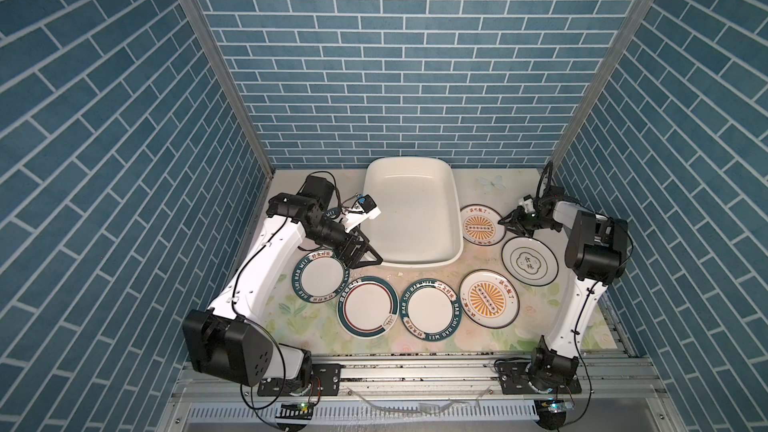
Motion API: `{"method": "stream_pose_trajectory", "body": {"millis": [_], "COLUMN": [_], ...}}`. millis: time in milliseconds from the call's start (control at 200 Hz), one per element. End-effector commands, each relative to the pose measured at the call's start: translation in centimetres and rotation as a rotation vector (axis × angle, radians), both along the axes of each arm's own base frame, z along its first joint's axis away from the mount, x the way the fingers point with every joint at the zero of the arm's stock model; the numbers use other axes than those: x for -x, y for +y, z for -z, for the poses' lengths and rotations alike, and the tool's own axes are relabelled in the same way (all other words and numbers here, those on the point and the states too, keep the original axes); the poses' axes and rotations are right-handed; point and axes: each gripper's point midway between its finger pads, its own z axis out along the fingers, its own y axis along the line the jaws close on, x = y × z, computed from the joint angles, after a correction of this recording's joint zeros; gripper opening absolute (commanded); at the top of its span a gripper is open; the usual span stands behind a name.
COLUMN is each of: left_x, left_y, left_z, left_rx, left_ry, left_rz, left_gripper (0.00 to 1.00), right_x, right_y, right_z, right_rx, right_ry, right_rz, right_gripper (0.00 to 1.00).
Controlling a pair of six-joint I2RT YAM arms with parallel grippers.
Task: Place the plates into the plastic bin on the countertop
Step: 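Grasp the orange sunburst plate's rim with the right gripper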
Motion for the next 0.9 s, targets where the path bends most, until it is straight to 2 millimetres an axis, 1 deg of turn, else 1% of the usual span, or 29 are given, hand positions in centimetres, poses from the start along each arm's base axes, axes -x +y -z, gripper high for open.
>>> {"method": "stream_pose_trajectory", "body": {"millis": [0, 335, 370, 595, 600, 610, 620, 760, 895], "left_x": [0.7, 0.9, 0.9, 1.0, 1.0, 1.0, 1.0, 1.0, 0.9], "left_y": [-0.3, -0.3, -0.4, -0.4, -0.4, -0.4, -0.4, -0.4, -0.4], "left_z": [-0.8, -0.9, -0.9, -1.0, -1.0, -1.0, -1.0, -1.2, -1.3], "left_rx": [0.022, 0.031, 0.030, 0.034, 0.035, 0.035, 0.035, 0.038, 0.035], "left_ry": [-0.007, -0.009, -0.008, -0.006, -0.007, -0.007, -0.007, -0.013, -0.017], "left_rz": [0.021, 0.025, 0.025, 0.026, 0.026, 0.026, 0.026, 0.029, 0.020], "left_gripper": [1.00, 1.00, 1.00, 0.99, 0.99, 0.99, 1.00, 1.00, 1.00], "right_x": [0.5, 0.4, 0.4, 0.5, 0.5, 0.2, 0.2, -0.2, -0.8], "right_y": [-0.1, -0.3, -0.3, -0.5, -0.6, -0.6, -0.6, -0.8, -1.0], "right_z": [1.8, 1.6, 1.7, 2.3, 2.3, 1.3, 1.0, 0.1, -1.3], "right_rx": [0.031, 0.040, 0.043, 0.048, 0.048, 0.053, 0.055, 0.055, 0.053], "right_ry": [0.032, 0.021, 0.019, 0.022, 0.022, -0.002, -0.009, -0.037, -0.075], "right_rz": [-0.021, -0.016, -0.016, 0.005, 0.005, 0.007, 0.007, 0.021, 0.046], "right_gripper": [0.30, 0.19, 0.17, 0.12, 0.12, 0.12, 0.12, 0.06, 0.02]}}
